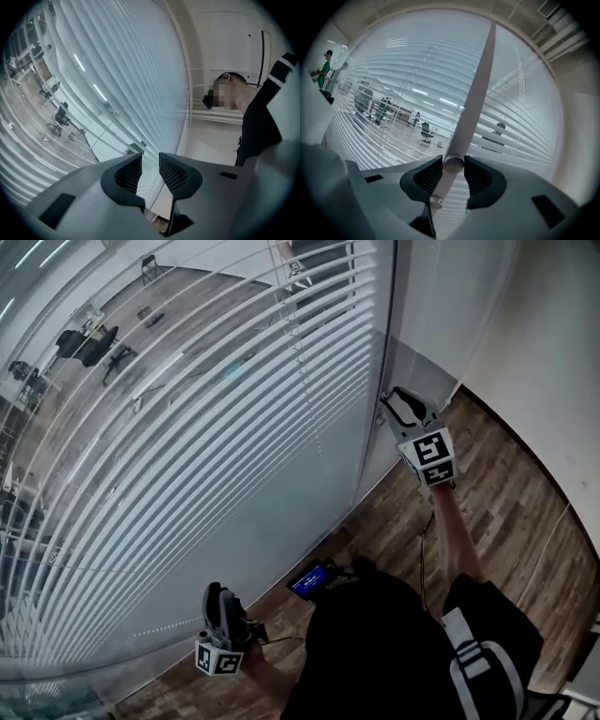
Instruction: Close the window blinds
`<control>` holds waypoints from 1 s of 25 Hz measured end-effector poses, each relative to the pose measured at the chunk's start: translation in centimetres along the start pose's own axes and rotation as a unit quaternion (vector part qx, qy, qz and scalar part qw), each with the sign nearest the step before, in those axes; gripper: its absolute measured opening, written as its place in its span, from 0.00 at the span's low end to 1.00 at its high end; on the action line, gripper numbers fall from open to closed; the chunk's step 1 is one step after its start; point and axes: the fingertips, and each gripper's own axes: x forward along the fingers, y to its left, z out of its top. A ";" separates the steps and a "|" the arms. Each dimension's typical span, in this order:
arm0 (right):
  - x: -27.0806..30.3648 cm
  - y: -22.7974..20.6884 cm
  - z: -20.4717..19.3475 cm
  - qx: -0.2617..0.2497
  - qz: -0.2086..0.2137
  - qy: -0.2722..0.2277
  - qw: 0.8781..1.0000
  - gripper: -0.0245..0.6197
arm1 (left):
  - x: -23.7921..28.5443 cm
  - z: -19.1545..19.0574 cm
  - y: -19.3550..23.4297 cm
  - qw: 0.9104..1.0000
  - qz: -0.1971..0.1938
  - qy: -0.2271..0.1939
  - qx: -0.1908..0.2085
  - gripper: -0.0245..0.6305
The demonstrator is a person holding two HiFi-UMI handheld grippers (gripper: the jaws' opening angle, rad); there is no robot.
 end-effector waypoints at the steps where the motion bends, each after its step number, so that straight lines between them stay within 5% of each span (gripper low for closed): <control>1: -0.2 0.0 -0.2 0.001 0.000 -0.002 1.000 0.24 | 0.0 0.0 -0.2 1.000 -0.001 0.000 0.002 0.22; 9: -0.4 -0.1 0.1 0.002 0.008 0.004 1.000 0.24 | 0.0 0.5 0.1 1.000 0.007 -0.002 0.004 0.22; 14: -0.6 -0.8 0.1 0.131 0.034 0.007 0.991 0.23 | 0.6 0.4 -0.3 1.000 0.001 0.001 0.003 0.22; 19: -0.7 -1.6 0.3 0.249 0.059 0.010 0.967 0.23 | 1.3 0.8 -1.0 1.000 -0.001 0.003 0.002 0.22; 25: -0.6 -2.2 -0.1 0.385 0.091 0.009 0.918 0.23 | 1.7 0.6 -1.3 1.000 -0.003 0.004 -0.001 0.22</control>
